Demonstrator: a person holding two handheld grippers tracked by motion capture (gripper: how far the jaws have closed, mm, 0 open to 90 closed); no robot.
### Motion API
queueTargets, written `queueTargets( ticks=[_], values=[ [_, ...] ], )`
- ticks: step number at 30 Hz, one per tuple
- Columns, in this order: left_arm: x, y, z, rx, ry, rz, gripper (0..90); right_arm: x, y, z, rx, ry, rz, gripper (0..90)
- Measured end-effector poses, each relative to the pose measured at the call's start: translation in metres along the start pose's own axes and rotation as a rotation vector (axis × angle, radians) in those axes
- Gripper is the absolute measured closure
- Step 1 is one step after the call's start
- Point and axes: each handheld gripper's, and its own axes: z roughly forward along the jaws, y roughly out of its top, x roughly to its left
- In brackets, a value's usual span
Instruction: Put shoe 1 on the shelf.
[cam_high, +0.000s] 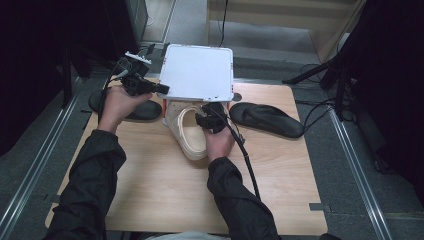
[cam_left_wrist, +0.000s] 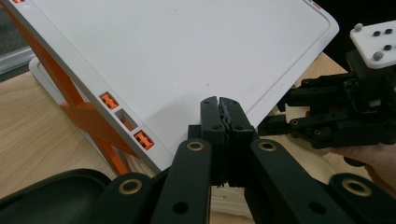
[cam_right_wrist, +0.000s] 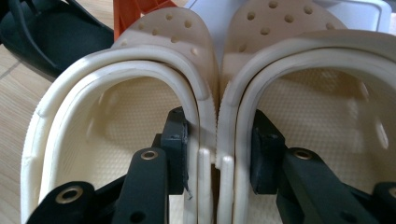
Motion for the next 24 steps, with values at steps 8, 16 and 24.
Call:
queueTargets(
  ticks=[8,16,24],
  values=[
    [-0.001,0.0,0.0,0.001,0.004,-0.001,89.7,-0.003,-0.005,0.002,0.004,0.016,0.007,62.7],
    [-0.001,0.0,0.0,0.001,0.006,-0.003,89.7,-0.003,-0.007,-0.005,-0.001,0.052,-0.003,53.8],
    [-0.001,0.0,0.0,0.0,0.006,-0.005,89.6,-0.005,-0.007,-0.021,-0.004,0.077,-0.013,51.4]
  ],
)
